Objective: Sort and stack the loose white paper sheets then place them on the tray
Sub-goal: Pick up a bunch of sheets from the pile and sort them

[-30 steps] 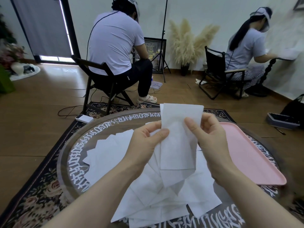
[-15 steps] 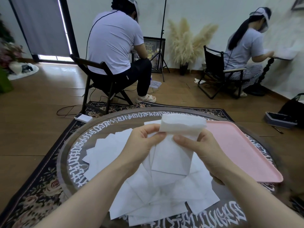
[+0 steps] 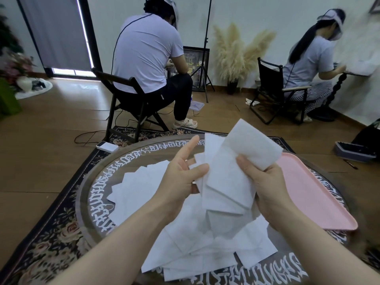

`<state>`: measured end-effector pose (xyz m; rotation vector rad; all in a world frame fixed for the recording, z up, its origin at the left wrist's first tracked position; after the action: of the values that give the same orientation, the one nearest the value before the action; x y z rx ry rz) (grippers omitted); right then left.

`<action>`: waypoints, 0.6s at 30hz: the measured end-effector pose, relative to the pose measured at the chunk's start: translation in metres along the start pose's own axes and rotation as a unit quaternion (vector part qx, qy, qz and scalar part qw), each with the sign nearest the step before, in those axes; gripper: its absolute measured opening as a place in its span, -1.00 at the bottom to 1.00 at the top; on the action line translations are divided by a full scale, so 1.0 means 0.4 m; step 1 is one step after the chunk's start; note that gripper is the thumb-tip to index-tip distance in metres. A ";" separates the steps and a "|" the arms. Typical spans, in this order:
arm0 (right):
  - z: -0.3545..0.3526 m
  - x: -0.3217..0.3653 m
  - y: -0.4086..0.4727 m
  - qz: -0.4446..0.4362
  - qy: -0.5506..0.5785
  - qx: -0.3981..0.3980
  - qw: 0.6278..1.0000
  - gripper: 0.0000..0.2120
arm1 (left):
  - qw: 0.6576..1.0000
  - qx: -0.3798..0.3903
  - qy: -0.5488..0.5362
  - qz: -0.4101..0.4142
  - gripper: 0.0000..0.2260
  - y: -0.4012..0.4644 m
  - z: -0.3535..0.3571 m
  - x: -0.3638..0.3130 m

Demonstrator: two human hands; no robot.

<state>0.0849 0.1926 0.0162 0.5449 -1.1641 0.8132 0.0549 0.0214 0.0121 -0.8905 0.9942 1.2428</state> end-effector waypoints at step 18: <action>-0.004 -0.024 0.013 0.023 0.065 -0.048 0.997 -0.87 | 0.986 -0.042 0.162 0.024 -0.91 -0.019 0.015 0.036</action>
<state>0.0800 0.1943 0.0063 0.3822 -1.0938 0.8157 0.0639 0.0306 0.0006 -1.1668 1.2330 1.2107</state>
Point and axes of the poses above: each hand's wrist, its own y-axis towards the middle knuckle, its own z-axis out of the palm, x = y × z, the point moved 3 cm from there along y, towards the middle knuckle, and after that the axes turned 15 degrees about -x, right-handed, at the moved point
